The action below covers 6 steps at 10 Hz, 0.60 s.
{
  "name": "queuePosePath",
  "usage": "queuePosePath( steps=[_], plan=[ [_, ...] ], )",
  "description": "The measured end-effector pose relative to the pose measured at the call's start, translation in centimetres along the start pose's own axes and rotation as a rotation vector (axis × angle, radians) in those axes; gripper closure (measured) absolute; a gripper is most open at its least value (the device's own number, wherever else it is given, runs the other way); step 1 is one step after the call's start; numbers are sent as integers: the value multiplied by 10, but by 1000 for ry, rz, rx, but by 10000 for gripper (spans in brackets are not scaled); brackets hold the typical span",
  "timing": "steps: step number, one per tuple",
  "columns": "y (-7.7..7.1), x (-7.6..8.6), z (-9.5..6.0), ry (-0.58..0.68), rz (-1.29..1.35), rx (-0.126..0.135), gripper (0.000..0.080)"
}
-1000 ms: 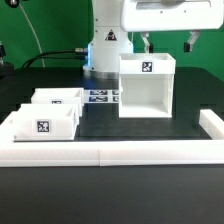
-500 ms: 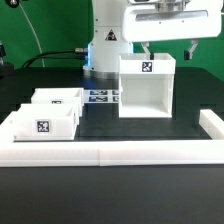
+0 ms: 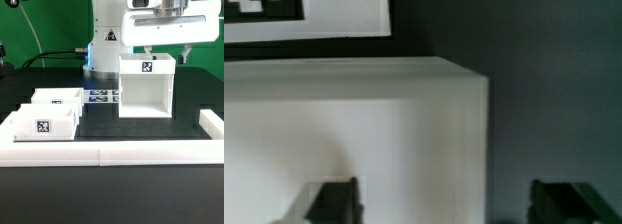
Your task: Assemble drawer
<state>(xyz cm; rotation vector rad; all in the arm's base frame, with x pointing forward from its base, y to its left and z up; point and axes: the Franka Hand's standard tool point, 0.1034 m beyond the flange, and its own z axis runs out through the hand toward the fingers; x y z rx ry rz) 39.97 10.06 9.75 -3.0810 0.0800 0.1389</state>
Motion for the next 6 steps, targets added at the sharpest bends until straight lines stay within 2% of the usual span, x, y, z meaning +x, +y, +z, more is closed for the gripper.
queuePosePath(
  steps=[1,2,3,4,6],
  plan=[
    [0,0,0,0,0,0,451],
    [0,0,0,0,0,0,451],
    [0,0,0,0,0,0,634],
    [0,0,0,0,0,0,743],
    [0,0,0,1,0,0,763]
  ],
)
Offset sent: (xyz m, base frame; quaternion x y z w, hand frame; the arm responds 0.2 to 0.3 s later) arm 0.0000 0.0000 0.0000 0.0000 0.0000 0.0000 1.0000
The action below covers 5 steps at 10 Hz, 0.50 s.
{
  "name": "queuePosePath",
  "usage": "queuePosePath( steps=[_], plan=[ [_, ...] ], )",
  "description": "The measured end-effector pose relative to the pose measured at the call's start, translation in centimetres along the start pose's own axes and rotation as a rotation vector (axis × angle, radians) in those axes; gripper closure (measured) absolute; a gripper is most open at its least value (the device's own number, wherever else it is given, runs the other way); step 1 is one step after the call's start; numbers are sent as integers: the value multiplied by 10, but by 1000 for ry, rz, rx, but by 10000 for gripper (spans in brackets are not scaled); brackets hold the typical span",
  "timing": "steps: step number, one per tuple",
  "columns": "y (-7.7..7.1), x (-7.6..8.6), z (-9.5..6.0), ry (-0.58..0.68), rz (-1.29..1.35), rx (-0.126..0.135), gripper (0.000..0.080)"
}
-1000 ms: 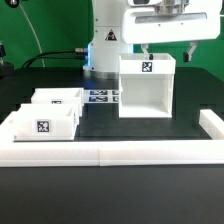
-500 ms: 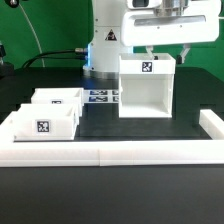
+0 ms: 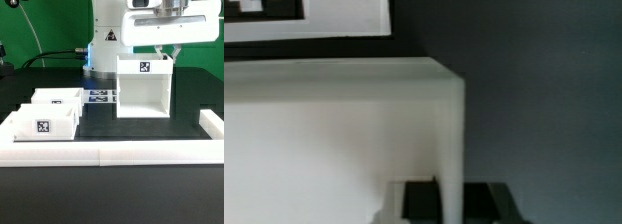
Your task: Assemble drawer
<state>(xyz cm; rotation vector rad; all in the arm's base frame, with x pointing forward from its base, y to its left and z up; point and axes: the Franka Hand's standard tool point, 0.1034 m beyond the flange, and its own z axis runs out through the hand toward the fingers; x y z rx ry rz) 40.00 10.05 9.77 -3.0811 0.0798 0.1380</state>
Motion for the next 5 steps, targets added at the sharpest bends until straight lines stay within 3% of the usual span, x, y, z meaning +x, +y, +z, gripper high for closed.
queuePosePath(
  steps=[5],
  plan=[
    [1,3,-1,2,-9,0,763]
  ],
)
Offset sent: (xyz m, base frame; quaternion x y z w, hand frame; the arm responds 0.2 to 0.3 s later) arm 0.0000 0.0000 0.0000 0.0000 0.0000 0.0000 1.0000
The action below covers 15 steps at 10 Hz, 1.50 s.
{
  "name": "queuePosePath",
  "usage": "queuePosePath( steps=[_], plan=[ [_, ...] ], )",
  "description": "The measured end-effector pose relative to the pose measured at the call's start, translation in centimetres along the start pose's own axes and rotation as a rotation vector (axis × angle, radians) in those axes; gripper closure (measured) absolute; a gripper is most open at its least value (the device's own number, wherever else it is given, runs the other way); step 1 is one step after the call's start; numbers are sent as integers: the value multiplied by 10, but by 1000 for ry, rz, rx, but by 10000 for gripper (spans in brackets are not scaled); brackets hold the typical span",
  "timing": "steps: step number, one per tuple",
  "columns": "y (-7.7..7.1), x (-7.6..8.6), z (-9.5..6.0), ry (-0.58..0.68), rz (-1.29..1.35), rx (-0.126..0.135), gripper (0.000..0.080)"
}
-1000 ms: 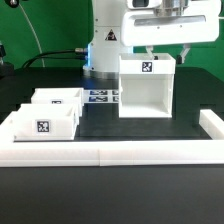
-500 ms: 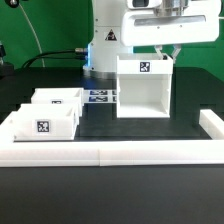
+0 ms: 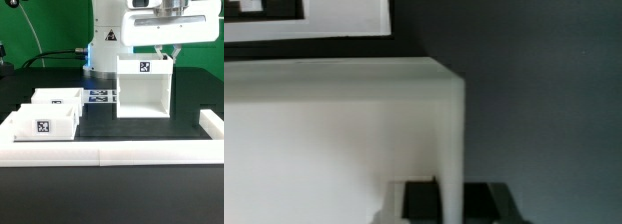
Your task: Assemble drawer
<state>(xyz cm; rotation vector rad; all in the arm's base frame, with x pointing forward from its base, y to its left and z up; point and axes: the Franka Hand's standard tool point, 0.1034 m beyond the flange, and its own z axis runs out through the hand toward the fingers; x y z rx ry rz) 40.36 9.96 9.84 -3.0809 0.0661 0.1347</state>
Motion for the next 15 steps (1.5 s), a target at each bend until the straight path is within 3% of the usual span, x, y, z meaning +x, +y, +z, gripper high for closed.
queuePosePath(
  steps=[8,10,11,15],
  plan=[
    [-3,135,-12,93,9,53,758],
    [-2,162,-15,121,16,60,758],
    [-3,168,-16,139,23,63,758],
    [-4,169,-18,140,113,72,757]
  ],
)
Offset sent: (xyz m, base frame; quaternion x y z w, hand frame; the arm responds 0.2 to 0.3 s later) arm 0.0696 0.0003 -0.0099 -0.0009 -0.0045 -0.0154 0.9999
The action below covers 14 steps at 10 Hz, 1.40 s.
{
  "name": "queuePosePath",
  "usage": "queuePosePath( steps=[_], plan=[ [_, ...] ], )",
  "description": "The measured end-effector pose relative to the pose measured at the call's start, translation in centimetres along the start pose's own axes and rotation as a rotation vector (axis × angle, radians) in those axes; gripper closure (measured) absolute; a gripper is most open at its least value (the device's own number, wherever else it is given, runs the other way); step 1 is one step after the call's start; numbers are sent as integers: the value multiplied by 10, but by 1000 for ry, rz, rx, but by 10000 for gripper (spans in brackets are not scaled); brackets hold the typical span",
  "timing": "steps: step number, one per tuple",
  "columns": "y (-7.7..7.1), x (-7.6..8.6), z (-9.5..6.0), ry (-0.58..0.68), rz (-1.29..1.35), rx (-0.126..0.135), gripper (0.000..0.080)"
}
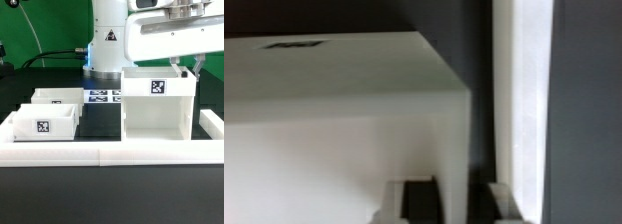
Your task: Assemble drawer
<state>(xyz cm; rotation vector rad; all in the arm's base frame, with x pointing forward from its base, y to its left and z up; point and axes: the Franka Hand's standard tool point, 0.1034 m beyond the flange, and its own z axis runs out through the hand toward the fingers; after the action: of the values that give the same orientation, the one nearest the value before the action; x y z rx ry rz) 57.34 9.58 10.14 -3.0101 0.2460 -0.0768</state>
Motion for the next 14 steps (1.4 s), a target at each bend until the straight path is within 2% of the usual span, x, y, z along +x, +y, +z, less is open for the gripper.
queuePosePath(
  steps=[4,7,9,13,14],
  plan=[
    [-3,1,0,5,224,8,757],
    [-8,16,3,23,482,16,755],
    [-4,22,0,26,635,34,755],
    [-12,20,0,12,831,54,755],
    [-12,20,1,5,910,66,755]
  ],
)
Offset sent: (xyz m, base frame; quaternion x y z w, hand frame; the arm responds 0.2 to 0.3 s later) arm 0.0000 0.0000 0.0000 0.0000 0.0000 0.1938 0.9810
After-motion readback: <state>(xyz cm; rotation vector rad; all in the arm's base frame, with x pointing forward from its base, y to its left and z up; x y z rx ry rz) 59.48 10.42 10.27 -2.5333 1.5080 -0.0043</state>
